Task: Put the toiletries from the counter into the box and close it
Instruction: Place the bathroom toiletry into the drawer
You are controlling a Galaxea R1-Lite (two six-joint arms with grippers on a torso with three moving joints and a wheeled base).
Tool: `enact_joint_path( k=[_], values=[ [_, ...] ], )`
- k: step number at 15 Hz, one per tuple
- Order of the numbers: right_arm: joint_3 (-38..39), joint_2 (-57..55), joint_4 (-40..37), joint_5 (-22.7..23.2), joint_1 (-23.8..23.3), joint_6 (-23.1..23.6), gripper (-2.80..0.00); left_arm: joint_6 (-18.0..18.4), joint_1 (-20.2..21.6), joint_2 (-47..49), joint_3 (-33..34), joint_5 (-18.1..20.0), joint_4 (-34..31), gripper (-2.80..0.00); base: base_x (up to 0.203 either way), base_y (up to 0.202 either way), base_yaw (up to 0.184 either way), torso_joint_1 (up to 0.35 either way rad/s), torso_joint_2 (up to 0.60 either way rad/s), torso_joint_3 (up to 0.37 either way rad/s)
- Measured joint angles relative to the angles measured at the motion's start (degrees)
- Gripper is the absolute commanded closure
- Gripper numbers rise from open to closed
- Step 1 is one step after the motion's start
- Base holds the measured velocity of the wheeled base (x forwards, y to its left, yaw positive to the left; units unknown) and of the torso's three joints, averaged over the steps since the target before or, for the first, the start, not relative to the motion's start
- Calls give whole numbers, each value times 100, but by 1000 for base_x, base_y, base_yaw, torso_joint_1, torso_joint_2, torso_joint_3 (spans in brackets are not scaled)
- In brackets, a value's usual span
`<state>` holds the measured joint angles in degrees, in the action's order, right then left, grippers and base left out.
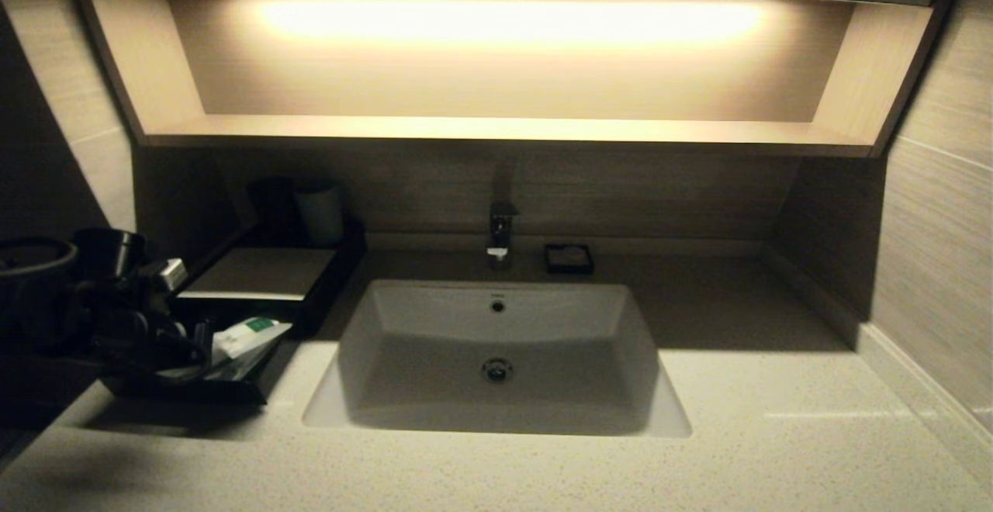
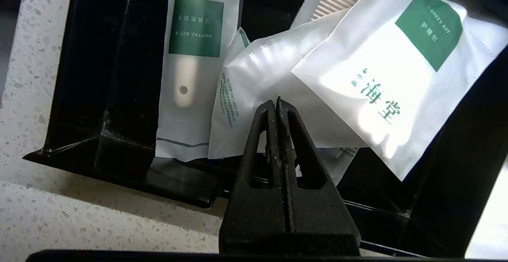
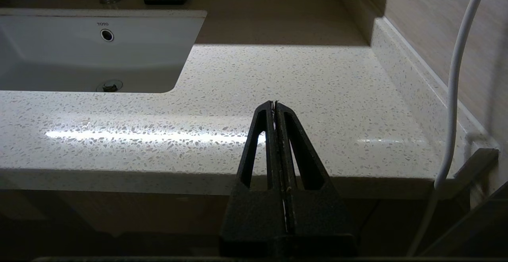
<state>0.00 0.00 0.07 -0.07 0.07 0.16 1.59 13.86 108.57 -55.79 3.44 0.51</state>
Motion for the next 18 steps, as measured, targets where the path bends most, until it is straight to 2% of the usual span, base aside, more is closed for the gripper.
enact_joint_path(
  k=[18],
  values=[
    [0, 0, 0, -2, 0, -2, 0, -179, 0, -281, -353, 4, 4, 0, 0, 0, 0, 0, 0, 0]
  ],
)
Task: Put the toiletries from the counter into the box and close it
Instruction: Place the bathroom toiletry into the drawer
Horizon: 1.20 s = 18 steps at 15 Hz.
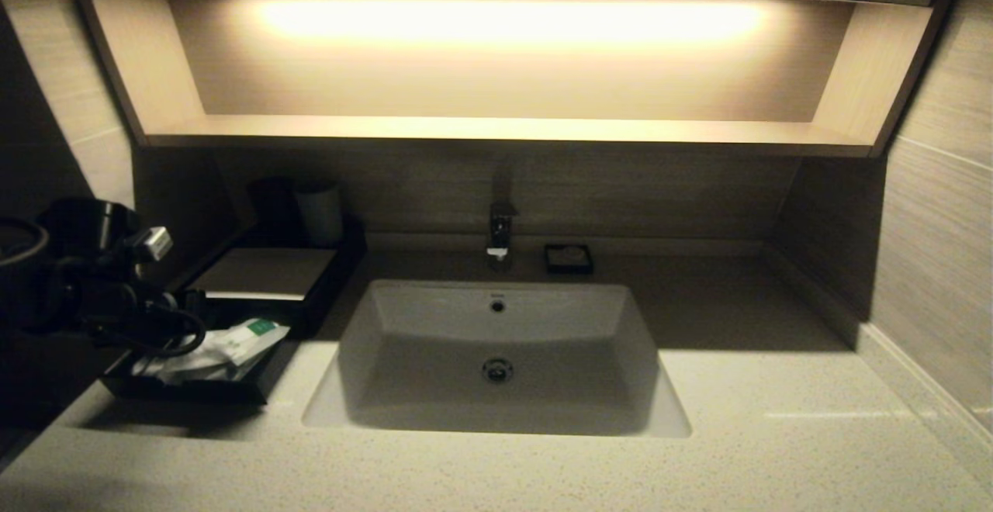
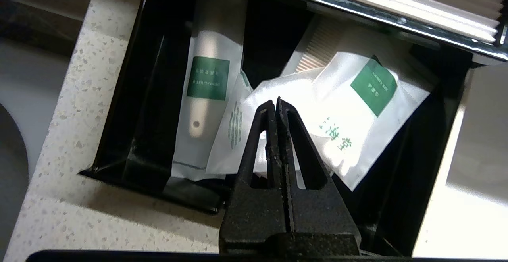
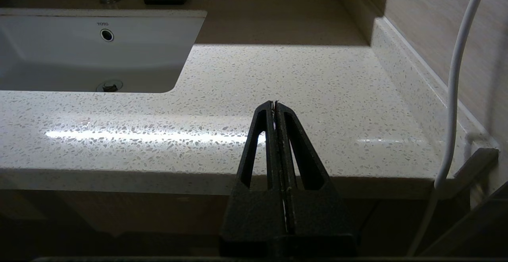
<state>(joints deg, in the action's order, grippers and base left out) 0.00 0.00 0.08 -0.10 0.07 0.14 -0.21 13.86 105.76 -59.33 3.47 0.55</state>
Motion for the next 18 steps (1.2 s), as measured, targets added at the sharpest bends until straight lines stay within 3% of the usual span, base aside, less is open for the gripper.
enact_joint_path(
  k=[6, 10, 18],
  values=[
    [0, 0, 1, 1, 0, 0, 0, 3, 5, 265, -144, -4, 9, 0, 0, 0, 0, 0, 0, 0],
    [0, 0, 0, 0, 0, 2, 0, 5, 35, 545, -94, -317, 304, 0, 0, 0, 0, 0, 0, 0],
    [0, 0, 0, 0, 0, 0, 0, -1, 35, 681, 24, -340, 302, 0, 0, 0, 0, 0, 0, 0]
  ],
)
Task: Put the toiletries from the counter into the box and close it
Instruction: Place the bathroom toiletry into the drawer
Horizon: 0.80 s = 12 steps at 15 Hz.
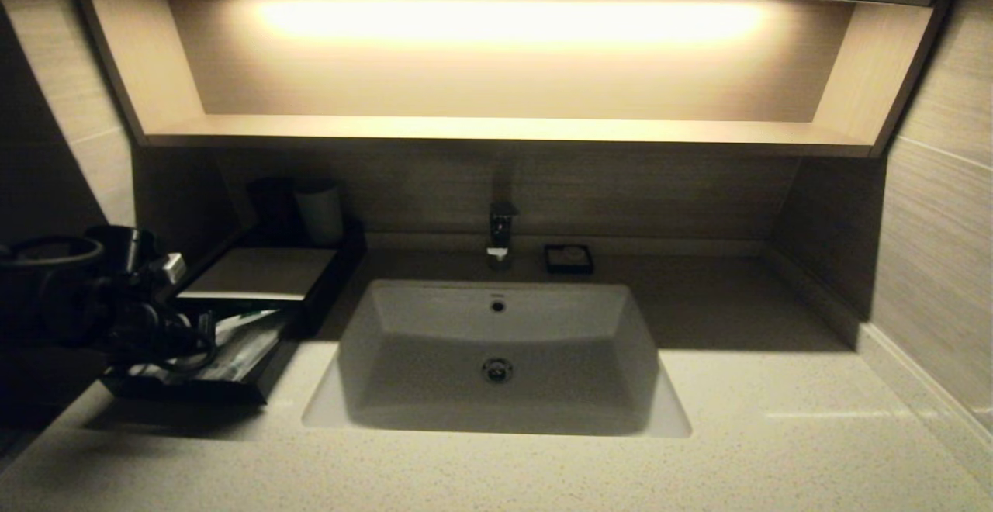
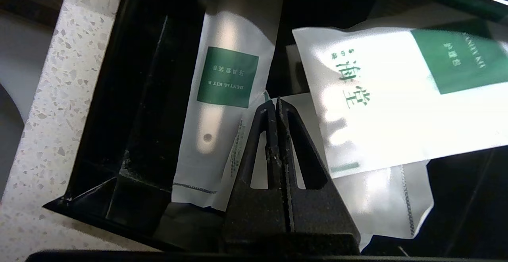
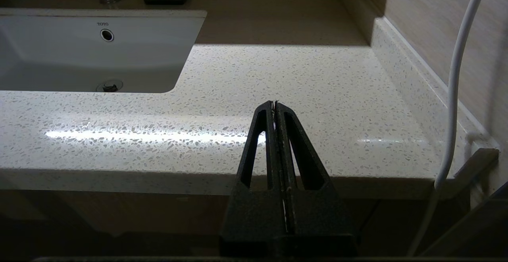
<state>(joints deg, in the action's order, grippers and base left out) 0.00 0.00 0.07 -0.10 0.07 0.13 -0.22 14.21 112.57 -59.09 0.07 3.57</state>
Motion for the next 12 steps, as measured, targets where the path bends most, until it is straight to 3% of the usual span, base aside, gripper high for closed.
enact_joint_path(
  k=[8, 12],
  values=[
    [0, 0, 0, 0, 0, 2, 0, -18, -8, -612, -78, 5, -2, 0, 0, 0, 0, 0, 0, 0],
    [0, 0, 0, 2, 0, 2, 0, -33, -205, -802, 31, 17, -16, 0, 0, 0, 0, 0, 0, 0]
  ],
)
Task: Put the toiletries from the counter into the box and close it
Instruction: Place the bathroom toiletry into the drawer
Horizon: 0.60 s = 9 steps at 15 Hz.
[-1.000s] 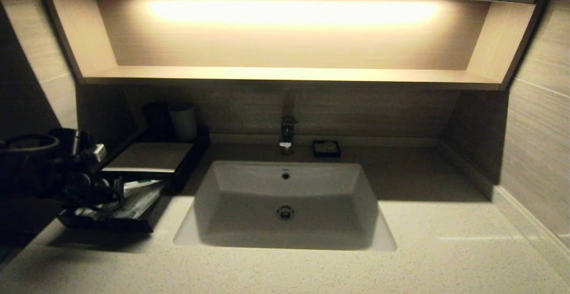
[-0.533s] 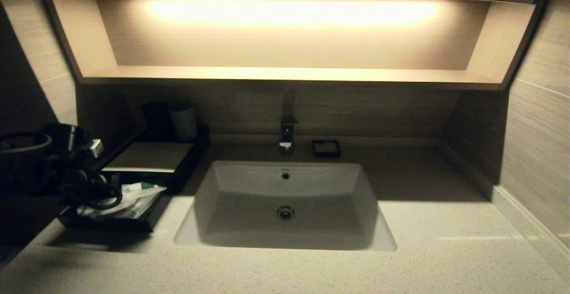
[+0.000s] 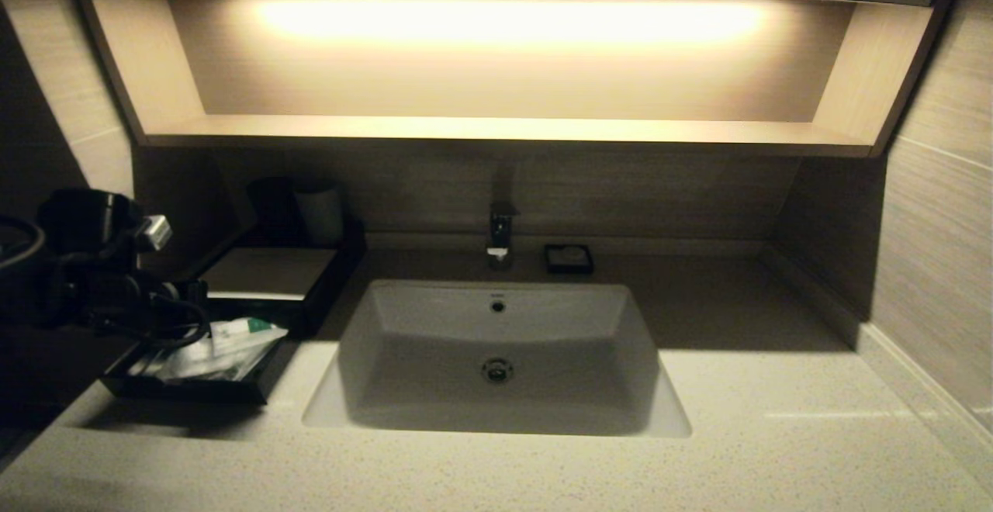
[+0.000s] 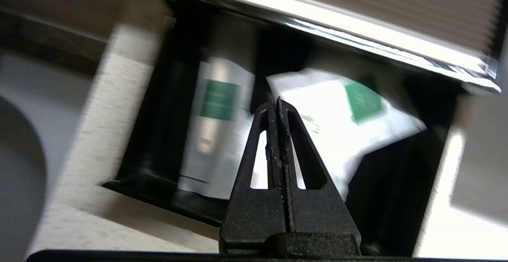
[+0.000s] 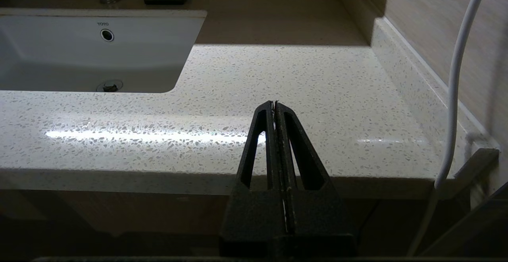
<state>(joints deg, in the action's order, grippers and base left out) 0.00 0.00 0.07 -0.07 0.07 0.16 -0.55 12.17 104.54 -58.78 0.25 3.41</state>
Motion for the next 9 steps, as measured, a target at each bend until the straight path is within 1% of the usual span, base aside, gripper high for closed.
enact_joint_path(
  k=[5, 9],
  values=[
    [0, 0, -1, -2, 0, -1, 0, -287, -437, 9, 228, -4, 6, 0, 0, 0, 0, 0, 0, 0],
    [0, 0, 0, -2, 0, 0, 0, -306, -495, 141, 236, -96, 17, 0, 0, 0, 0, 0, 0, 0]
  ],
)
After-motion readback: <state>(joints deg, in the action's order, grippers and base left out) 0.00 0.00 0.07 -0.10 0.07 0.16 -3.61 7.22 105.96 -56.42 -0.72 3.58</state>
